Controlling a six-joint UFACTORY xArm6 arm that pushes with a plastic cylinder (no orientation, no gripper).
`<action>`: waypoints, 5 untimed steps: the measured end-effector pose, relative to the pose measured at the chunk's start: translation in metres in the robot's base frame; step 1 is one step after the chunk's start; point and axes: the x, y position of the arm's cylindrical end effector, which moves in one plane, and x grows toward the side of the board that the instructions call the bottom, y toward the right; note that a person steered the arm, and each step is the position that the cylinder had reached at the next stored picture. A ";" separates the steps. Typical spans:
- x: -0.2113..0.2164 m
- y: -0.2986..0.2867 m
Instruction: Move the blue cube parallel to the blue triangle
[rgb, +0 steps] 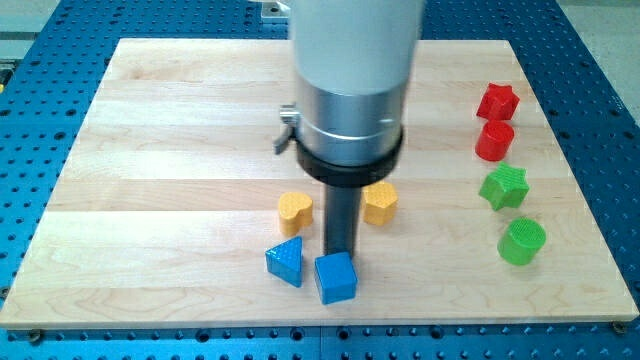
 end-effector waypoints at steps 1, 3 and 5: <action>0.020 0.031; 0.026 -0.022; 0.058 -0.030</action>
